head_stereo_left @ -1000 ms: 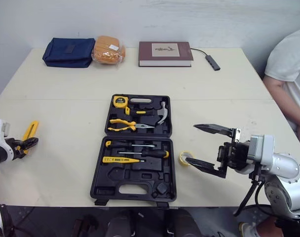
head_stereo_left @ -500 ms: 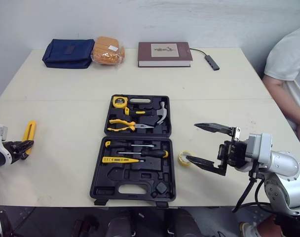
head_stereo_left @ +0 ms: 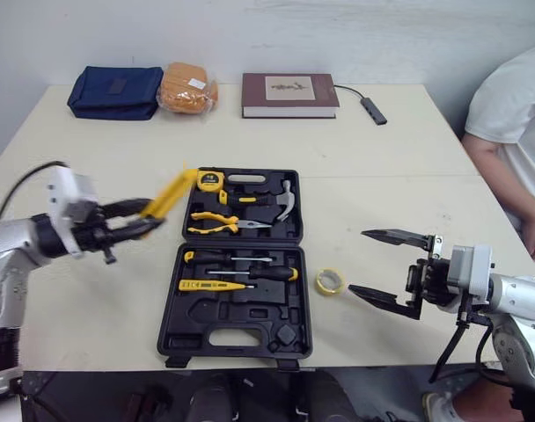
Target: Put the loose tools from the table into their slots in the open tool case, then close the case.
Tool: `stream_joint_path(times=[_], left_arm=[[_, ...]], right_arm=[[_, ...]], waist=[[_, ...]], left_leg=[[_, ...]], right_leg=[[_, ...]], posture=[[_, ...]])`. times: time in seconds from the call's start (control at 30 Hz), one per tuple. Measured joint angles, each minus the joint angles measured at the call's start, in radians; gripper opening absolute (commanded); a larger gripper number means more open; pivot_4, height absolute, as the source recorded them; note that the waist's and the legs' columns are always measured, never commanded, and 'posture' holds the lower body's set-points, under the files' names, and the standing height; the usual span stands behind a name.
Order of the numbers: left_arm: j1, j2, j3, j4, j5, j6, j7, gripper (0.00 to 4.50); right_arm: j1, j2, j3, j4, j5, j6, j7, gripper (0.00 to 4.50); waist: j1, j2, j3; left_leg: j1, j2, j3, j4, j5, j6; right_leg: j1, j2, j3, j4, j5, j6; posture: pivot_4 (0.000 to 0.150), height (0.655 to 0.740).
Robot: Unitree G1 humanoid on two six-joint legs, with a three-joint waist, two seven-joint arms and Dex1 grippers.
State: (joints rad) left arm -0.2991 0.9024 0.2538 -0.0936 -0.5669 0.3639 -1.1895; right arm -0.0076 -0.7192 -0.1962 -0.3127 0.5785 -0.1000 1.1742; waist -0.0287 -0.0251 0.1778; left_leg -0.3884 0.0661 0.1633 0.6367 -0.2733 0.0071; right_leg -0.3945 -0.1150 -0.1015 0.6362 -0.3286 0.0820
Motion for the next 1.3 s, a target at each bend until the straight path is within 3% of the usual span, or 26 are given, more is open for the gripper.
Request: stream_joint_path(times=[0.23, 0.53, 1.3], left_arm=[[-0.057, 0.085, -0.181, -0.147, 0.027, 0.024, -0.133, 1.11], [0.002, 0.058, -0.378, -0.333, 0.145, 0.101, -0.030, 1.11], [-0.048, 0.054, -0.525, -0.359, 0.314, 0.180, -0.003, 1.11]], right_arm=[[0.086, -0.021, -0.045, -0.076, 0.021, 0.040, -0.009, 4.50], [0.213, -0.026, -0.094, -0.169, 0.041, 0.082, -0.040, 4.50], [0.205, -0.017, -0.084, -0.173, 0.034, 0.085, -0.066, 4.50]], waist=[[0.003, 0.003, 0.002], [0.003, 0.003, 0.003], [0.005, 0.002, 0.003]], left_leg=[[0.000, -0.001, 0.000, 0.000, 0.000, 0.000], [0.000, 0.000, -0.002, 0.001, 0.000, 0.001], [-0.001, -0.001, -0.002, 0.002, 0.000, 0.002]], right_leg=[[0.000, 0.001, 0.000, 0.000, 0.000, 0.000], [0.000, 0.002, 0.004, 0.000, 0.000, 0.000], [0.001, 0.002, 0.008, 0.000, 0.000, 0.000]], posture=[[0.150, 0.7400], [0.150, 0.7400], [0.150, 0.7400]])
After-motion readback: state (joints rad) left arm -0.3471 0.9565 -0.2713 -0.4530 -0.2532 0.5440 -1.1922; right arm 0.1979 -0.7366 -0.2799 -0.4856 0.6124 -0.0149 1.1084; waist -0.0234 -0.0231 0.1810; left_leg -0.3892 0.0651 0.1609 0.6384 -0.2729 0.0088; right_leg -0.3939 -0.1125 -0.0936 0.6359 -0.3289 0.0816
